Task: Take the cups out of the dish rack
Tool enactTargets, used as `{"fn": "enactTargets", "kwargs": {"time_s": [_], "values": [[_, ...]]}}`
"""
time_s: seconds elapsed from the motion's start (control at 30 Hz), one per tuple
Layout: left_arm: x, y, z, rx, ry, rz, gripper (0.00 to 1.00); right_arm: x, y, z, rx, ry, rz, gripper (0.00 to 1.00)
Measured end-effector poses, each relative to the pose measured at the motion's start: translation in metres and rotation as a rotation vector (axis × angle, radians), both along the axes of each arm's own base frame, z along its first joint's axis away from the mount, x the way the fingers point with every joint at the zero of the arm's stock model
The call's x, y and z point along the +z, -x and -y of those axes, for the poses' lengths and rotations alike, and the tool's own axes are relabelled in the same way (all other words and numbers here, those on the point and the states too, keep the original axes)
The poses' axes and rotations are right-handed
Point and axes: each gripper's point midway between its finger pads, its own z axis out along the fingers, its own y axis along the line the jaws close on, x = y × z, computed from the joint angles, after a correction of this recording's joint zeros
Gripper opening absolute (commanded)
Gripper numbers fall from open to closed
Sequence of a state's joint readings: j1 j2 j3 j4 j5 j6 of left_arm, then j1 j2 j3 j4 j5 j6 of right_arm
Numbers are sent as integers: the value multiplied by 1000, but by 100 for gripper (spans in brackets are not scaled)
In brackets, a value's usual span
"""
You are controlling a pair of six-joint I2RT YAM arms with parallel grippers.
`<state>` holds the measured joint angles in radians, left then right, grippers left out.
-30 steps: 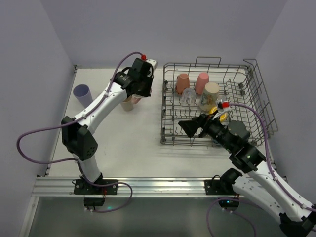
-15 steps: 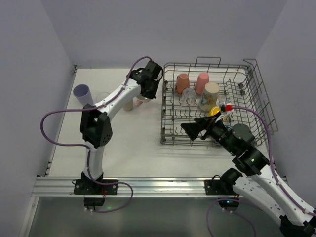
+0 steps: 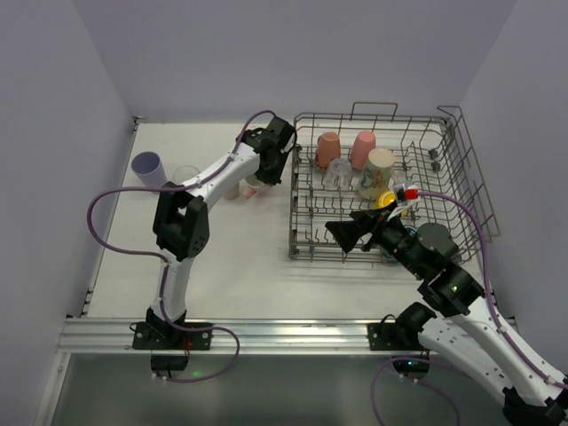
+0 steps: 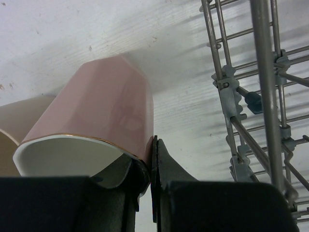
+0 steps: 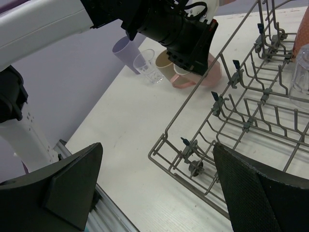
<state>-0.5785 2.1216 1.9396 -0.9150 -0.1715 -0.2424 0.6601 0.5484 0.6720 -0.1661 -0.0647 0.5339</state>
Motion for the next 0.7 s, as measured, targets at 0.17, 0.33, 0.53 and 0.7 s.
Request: {"fn": "enactTargets", "kwargs": {"time_s": [0.17,0.33,0.53,0.7], "values": [[-15,1,0,0,-19,-28,10,0,0,0,-2,4,3,99],[-23,1,-1,-1,-30,-44,16,-1,-1,0,-2,4,1,99],[-20,-6,-2,-6,-49,-25,27,-1,-1,0,-2,5,0,99],[-15,-11,-3,-4,-61,0,38,-4,-2,-1,-2,13,-9,99]]}}
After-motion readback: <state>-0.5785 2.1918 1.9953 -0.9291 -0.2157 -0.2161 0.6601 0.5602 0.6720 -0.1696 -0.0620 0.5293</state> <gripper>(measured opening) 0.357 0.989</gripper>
